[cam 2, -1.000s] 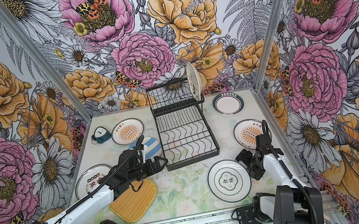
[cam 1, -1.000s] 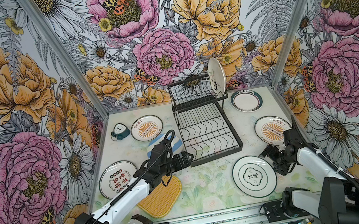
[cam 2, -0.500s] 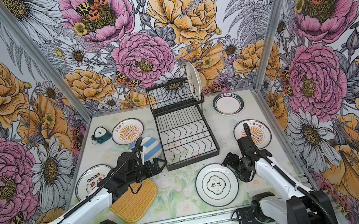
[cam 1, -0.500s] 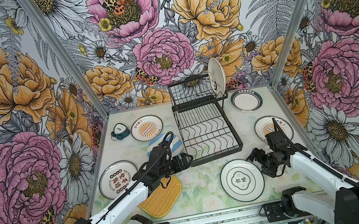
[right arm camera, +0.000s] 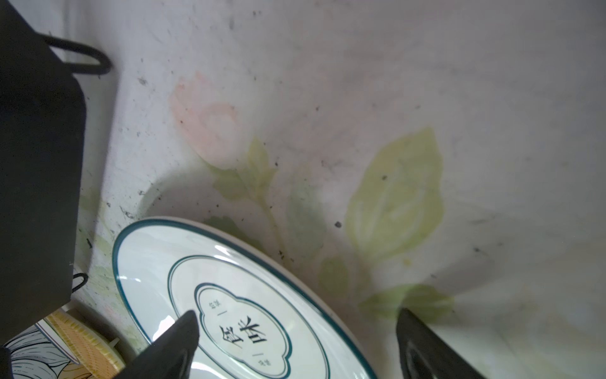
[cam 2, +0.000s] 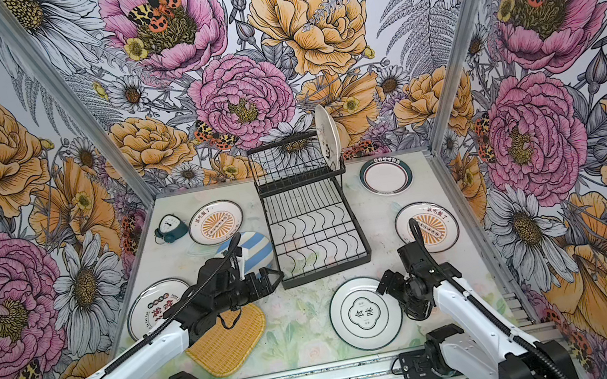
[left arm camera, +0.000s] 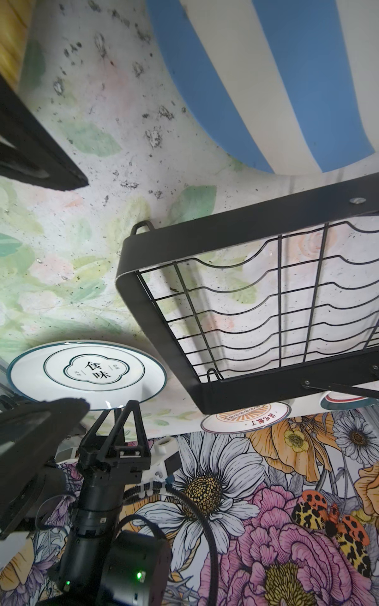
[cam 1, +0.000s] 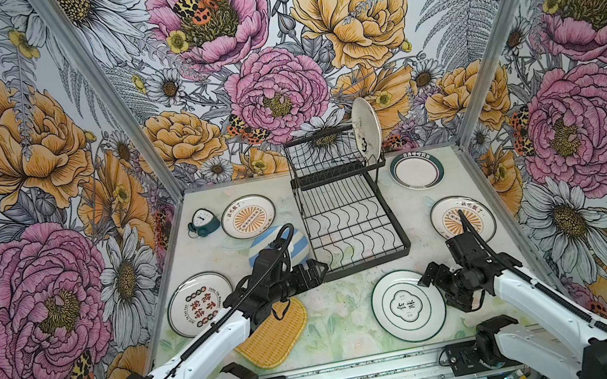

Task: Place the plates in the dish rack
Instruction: 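Lower the right gripper and pinch the green-rimmed plate's edge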

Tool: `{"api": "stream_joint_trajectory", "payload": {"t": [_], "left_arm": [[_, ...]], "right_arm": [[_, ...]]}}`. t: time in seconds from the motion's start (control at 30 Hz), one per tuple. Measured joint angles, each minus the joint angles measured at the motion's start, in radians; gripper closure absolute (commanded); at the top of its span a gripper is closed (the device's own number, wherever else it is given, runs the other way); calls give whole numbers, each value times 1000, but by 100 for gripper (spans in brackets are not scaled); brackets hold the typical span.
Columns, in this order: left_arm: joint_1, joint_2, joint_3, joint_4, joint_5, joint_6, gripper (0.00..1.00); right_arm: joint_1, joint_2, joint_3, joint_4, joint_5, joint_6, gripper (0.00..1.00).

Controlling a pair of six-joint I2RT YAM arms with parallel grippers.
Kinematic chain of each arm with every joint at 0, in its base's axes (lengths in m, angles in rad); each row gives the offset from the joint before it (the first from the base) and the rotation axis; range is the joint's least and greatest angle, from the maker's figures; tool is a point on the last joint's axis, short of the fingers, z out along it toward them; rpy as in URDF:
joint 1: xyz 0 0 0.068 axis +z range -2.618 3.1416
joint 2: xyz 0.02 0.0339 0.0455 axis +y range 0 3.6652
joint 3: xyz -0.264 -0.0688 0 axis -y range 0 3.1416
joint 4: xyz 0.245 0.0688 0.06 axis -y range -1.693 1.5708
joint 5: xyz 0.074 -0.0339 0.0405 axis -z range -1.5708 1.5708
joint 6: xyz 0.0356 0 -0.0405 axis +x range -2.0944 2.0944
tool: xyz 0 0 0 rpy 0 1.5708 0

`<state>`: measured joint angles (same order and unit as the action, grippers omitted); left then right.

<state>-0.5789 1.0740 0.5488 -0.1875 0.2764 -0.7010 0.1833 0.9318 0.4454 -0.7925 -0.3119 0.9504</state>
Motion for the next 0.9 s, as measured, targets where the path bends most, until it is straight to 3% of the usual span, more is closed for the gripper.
{"api": "stream_joint_trajectory", "payload": {"t": [0.27, 0.6, 0.9], "left_arm": [[-1, 0, 0, -12, 0, 0, 1], [-14, 5, 0, -18, -1, 0, 1], [-21, 8, 0, -26, -8, 0, 1]], "right_arm": [[93, 0, -11, 30, -60, 2, 6], [238, 201, 101, 72, -97, -95, 5], [163, 224, 120, 111, -148, -289, 17]]}}
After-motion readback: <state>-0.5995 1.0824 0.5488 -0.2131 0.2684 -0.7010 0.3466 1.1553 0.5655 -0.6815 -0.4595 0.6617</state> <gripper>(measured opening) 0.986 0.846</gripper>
